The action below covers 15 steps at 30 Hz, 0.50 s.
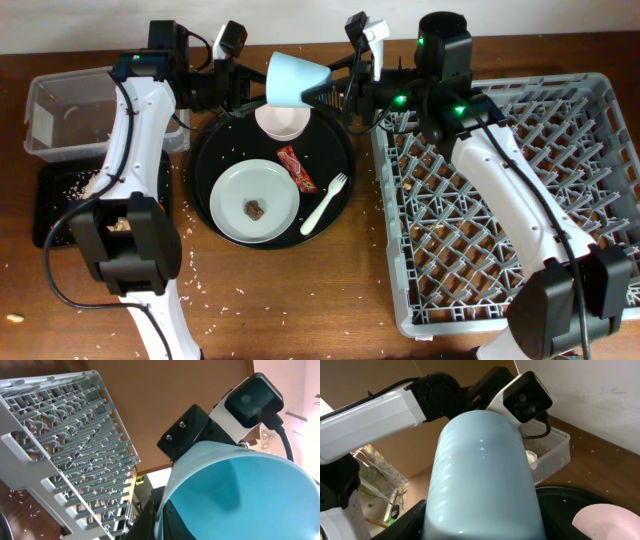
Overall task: Sort waste into correct bins and load items into the dishwasher rack
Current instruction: 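Place the blue cup upside down in the dish rack with right gripper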
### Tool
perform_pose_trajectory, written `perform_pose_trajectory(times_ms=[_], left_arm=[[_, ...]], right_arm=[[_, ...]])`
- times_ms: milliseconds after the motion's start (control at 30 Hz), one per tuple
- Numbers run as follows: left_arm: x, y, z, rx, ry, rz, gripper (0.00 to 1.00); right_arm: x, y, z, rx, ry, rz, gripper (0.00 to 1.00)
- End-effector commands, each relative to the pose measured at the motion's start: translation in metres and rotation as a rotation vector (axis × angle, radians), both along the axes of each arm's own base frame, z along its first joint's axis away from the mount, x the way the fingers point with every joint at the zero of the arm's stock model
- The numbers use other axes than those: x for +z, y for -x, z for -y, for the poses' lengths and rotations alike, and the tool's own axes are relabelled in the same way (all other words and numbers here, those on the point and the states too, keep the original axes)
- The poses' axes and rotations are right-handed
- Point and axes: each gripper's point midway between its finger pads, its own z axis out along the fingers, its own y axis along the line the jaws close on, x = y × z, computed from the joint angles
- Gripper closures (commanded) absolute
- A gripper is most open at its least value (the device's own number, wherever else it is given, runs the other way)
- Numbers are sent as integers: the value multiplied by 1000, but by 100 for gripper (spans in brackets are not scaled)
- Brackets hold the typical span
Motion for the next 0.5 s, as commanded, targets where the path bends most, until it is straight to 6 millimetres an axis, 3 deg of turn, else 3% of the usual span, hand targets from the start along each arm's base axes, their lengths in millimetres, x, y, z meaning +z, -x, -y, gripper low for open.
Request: perform_pose_trajectory(times_ms=[0, 167, 267, 333, 367, 467], left_arm=[[5, 2, 4, -4, -20, 31, 86], [-7, -4, 3, 20, -91, 47, 81], [-20, -8, 1, 43, -165, 54, 80], [-43, -16, -5, 86, -309, 57, 80], [-55, -21, -10, 110, -385, 61, 75], [-94, -34, -34, 191, -650, 67, 71]], right_arm=[[4, 0, 1, 18, -10, 10, 46], [-1, -35, 64, -140, -16, -70, 46], [-8, -46, 99, -219, -11, -138, 46], [-16, -47, 125, -285, 0, -216, 46], [-17, -45, 134, -310, 4, -248, 47], [-37, -41, 167, -484, 85, -383, 49]])
